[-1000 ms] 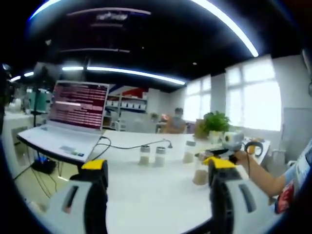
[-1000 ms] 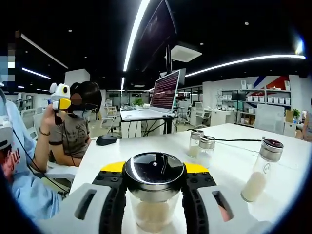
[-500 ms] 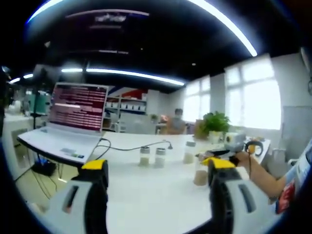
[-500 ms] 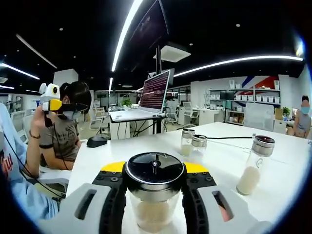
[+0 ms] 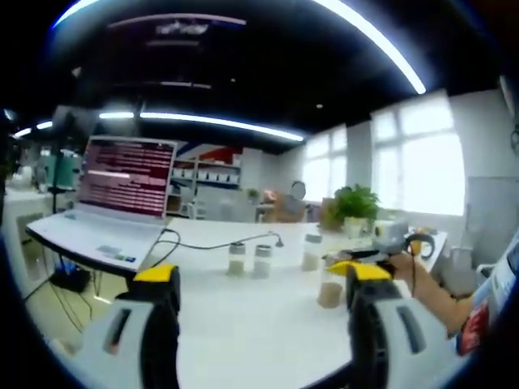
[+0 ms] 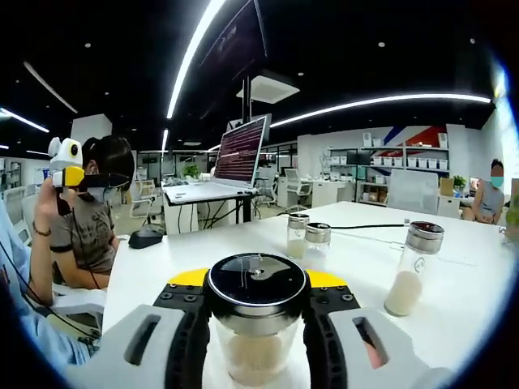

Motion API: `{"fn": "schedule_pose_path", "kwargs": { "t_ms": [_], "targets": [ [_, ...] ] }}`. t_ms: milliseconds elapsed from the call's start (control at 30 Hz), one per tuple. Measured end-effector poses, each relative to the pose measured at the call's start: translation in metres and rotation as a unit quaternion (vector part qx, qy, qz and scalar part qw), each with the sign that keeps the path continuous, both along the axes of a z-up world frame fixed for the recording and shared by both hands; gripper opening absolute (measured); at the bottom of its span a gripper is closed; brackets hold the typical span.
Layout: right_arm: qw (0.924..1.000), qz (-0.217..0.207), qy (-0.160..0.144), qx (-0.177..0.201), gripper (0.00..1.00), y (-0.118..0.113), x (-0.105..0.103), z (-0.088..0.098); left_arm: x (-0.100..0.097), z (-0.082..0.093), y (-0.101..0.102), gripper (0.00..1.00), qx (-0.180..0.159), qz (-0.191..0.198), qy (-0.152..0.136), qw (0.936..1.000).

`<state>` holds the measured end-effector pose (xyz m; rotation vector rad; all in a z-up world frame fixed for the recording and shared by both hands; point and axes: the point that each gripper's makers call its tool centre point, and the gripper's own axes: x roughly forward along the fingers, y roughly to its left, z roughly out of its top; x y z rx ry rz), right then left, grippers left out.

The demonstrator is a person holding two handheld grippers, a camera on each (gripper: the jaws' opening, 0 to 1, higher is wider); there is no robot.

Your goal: Rotate the seasoning bottle until the label or dispensing opening points toward the visible target arrow and the bottle remains upright within the marked orientation range

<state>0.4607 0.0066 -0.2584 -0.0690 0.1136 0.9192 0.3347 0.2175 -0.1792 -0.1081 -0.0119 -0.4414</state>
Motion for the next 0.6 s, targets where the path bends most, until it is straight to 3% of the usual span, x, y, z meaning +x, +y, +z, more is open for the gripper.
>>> {"fn": "schedule_pose_path", "kwargs": {
  "t_ms": [500, 600],
  "targets": [
    [0.9981, -0.061, 0.002, 0.002, 0.43, -0.0028, 0.0035, -0.0004, 0.0003, -0.0026, -0.0025, 0.89, 0.004, -0.006, -0.002, 1.0000],
    [0.9975, -0.070, 0.002, 0.002, 0.43, -0.0033, 0.0045, -0.0003, 0.0047, -0.0056, 0.0035, 0.99, -0.009, 0.008, 0.011, 0.9999]
  ]
}}
